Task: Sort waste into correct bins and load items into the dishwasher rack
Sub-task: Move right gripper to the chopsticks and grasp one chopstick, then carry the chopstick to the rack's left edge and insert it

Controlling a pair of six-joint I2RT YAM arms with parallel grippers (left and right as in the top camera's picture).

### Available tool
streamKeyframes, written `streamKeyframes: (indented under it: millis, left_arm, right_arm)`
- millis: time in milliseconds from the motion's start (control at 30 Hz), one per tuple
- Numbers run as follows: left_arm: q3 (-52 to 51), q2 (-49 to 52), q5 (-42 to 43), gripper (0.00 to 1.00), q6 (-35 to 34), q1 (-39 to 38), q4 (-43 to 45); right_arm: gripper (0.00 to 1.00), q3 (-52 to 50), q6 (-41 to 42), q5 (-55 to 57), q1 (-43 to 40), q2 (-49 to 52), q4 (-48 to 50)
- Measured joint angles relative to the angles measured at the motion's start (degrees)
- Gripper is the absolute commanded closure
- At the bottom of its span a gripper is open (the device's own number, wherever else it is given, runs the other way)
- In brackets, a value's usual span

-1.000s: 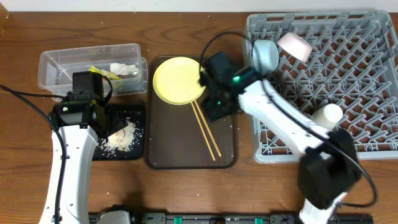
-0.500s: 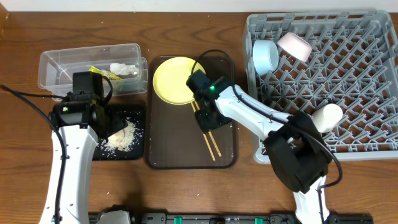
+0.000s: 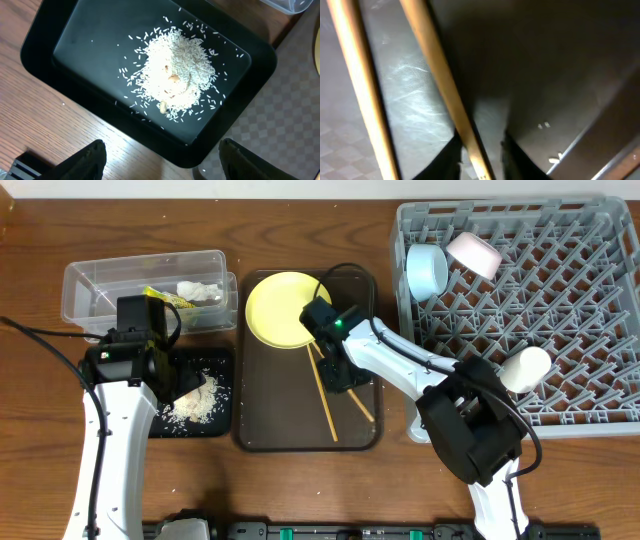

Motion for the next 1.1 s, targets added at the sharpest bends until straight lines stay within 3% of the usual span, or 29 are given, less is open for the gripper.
streamKeyframes:
  millis: [167, 700, 1100]
  left_arm:
    - [0.0, 0.0, 0.0, 0.25, 0.0, 0.0, 0.0]
    - [0.0, 0.0, 0.0, 0.25, 0.0, 0.0, 0.0]
    - [0.0, 0.0, 0.0, 0.25, 0.0, 0.0, -0.1]
  right_arm:
    - [0.99, 0.0, 1.5, 0.7, 0.0, 0.0, -0.2]
    - [0.99, -1.1, 1.9, 1.3, -2.0, -2.1, -1.9]
    - [0.99, -1.4, -1.5, 1.8, -11.9, -24.5, -6.3]
